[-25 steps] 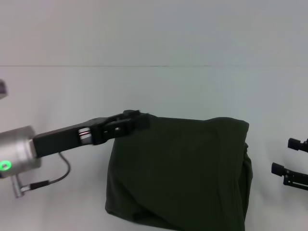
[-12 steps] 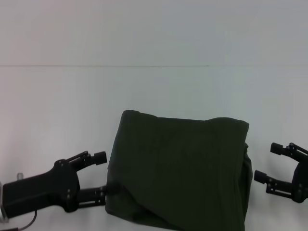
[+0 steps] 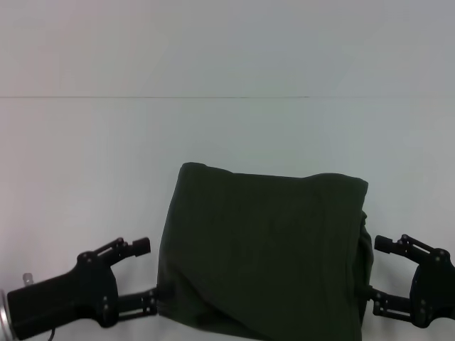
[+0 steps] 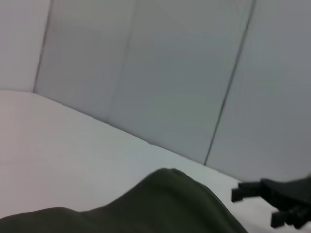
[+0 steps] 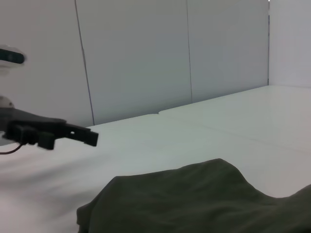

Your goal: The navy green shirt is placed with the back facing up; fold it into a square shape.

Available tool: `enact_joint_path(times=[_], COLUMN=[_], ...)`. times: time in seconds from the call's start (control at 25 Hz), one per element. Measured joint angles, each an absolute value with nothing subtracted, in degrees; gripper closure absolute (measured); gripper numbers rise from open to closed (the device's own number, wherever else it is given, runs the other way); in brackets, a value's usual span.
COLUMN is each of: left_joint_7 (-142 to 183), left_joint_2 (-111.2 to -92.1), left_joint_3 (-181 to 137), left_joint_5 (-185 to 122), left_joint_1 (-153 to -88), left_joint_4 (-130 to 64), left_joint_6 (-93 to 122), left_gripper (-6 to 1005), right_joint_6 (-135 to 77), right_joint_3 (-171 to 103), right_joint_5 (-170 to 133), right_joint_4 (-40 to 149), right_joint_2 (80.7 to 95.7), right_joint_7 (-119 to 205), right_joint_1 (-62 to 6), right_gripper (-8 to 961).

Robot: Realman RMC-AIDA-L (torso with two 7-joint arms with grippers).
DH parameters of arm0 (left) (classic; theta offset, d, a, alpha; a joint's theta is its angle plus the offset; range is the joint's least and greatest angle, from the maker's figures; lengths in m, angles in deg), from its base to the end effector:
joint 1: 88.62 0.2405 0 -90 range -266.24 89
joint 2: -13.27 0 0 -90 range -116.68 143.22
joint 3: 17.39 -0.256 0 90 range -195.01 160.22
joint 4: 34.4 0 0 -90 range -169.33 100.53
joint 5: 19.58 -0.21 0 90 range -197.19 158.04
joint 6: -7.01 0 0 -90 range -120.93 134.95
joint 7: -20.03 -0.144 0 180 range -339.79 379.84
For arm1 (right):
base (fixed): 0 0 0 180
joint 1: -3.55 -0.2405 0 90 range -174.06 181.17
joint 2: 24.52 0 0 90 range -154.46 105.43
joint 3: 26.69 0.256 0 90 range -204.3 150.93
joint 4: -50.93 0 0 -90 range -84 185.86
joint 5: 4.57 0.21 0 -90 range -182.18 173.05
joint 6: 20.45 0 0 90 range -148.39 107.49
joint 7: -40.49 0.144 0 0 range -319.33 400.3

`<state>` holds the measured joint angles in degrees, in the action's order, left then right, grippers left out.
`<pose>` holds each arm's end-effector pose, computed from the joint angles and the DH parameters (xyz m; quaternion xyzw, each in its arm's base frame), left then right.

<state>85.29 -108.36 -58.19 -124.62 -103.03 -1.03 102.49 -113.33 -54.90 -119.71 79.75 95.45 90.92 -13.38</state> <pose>-0.3082 0.2392 -0.0179 -0.9022 -0.2371 -0.3234 0.1587 0.3335 0.2433 -0.0104 -0.9209 0.1683 0.2673 0.2284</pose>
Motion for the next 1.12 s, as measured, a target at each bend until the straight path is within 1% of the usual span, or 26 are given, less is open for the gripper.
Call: enact_joint_path(times=[0.12, 0.16, 0.28, 0.36, 0.48, 0.56, 0.68, 0.92, 1.12], left_joint_7=[94.7, 100.2, 116.7, 129.0, 144.3, 150.9, 154.3, 156.5, 156.6], left_joint_2=[-108.08, -107.56, -104.76, -102.40, -100.19, -99.31, -99.08, -100.45, -101.63], left_joint_3=[-55.1, -53.7, -53.1, -54.6, -57.4, -59.0, -59.5, -60.6, -61.1], left_joint_5=[-124.3, -124.3, -125.4, -128.5, -136.4, -141.2, -146.2, -151.7, -152.5], left_joint_1=[-105.0, -106.3, -111.1, -115.4, -121.6, -125.2, -129.7, -135.1, -136.4], left_joint_4=[-1.0, -0.7, -1.5, -2.9, -4.5, -5.5, -6.6, -9.5, -10.8], left_joint_6=[102.2, 101.9, 99.7, 96.6, 89.8, 86.0, 82.3, 74.5, 70.8], left_gripper=[52, 53, 55, 57, 59, 61, 63, 71, 81], right_joint_6=[-113.8, -113.8, -113.7, -113.4, -112.8, -112.5, -112.4, -112.4, -112.4], right_joint_3=[-55.0, -55.2, -56.3, -56.8, -57.0, -57.0, -57.0, -57.0, -57.0], right_joint_5=[-119.7, -119.7, -119.8, -120.1, -121.0, -121.3, -121.8, -123.0, -123.5], right_joint_4=[79.6, 79.4, 79.0, 78.9, 78.9, 78.9, 78.9, 78.9, 78.9], right_joint_2=[95.41, 95.41, 95.30, 95.28, 95.28, 95.27, 95.27, 95.35, 95.28], right_joint_7=[90.9, 90.9, 90.9, 90.9, 90.9, 90.9, 90.9, 90.9, 90.9], right_joint_1=[-13.3, -13.3, -13.2, -13.1, -13.1, -13.1, -13.1, -13.1, -13.1], right_gripper=[39, 39, 40, 41, 42, 42, 41, 41, 41])
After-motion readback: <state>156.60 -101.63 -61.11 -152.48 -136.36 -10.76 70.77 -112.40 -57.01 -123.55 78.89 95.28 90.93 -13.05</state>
